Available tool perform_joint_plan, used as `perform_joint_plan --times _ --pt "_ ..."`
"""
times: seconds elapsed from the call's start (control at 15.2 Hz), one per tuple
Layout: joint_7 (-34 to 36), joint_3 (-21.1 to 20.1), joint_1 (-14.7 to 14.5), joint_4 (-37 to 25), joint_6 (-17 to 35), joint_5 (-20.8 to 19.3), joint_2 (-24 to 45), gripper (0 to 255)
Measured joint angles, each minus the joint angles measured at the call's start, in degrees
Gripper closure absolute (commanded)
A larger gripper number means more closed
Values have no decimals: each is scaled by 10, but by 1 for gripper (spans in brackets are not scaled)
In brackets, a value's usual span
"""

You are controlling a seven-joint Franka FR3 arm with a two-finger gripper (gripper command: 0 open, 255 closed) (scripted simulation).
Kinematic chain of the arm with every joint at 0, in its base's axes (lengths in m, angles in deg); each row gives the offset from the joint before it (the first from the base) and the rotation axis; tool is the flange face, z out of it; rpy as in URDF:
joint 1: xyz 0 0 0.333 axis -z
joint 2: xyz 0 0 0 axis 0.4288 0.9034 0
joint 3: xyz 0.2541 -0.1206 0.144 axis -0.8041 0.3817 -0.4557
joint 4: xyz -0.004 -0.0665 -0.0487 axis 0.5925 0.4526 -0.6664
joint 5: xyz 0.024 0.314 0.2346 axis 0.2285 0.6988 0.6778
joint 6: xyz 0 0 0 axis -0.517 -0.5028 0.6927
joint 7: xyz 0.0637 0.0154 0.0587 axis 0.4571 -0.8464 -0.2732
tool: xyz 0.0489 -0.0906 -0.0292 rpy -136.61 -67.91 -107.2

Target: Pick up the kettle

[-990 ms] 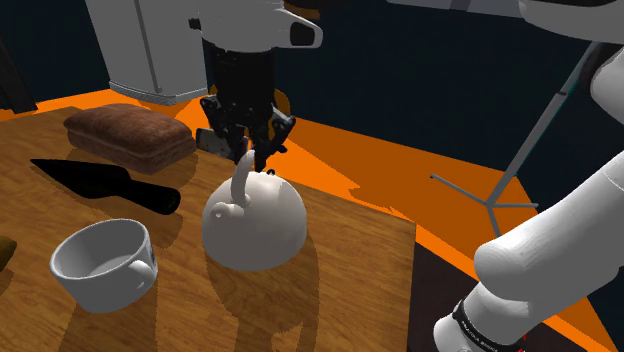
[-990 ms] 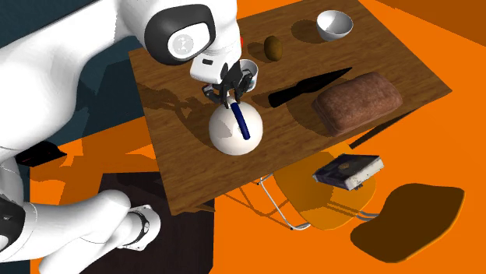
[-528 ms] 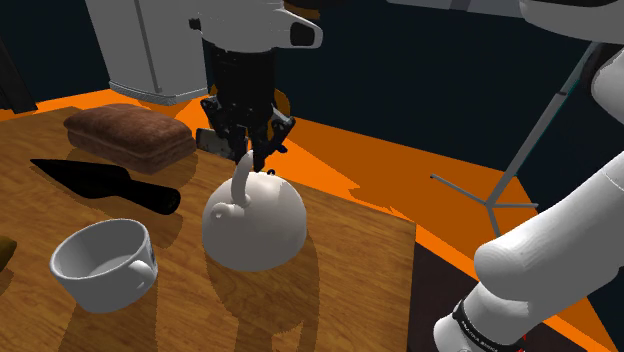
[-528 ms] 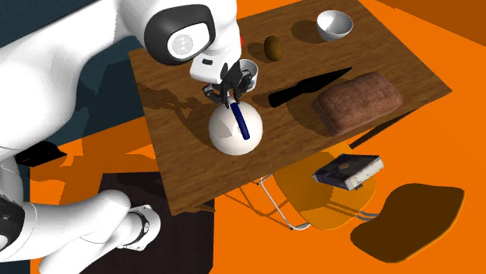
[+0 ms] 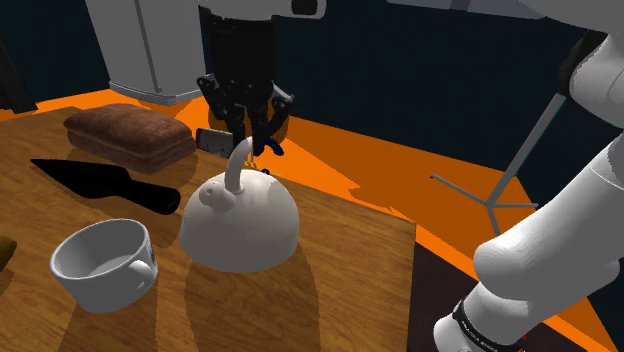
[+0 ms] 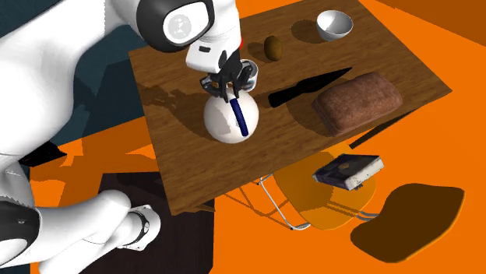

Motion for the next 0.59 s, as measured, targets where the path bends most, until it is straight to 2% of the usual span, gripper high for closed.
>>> perform_joint_plan --times 0.2,0.33,0.59 --pt "26 -25 -7 -38 -30 -40 40 255" --pt "50 -36 -28 -68 -53 -78 79 255" --pt "77 -30 -79 -118 -94 -125 124 255"
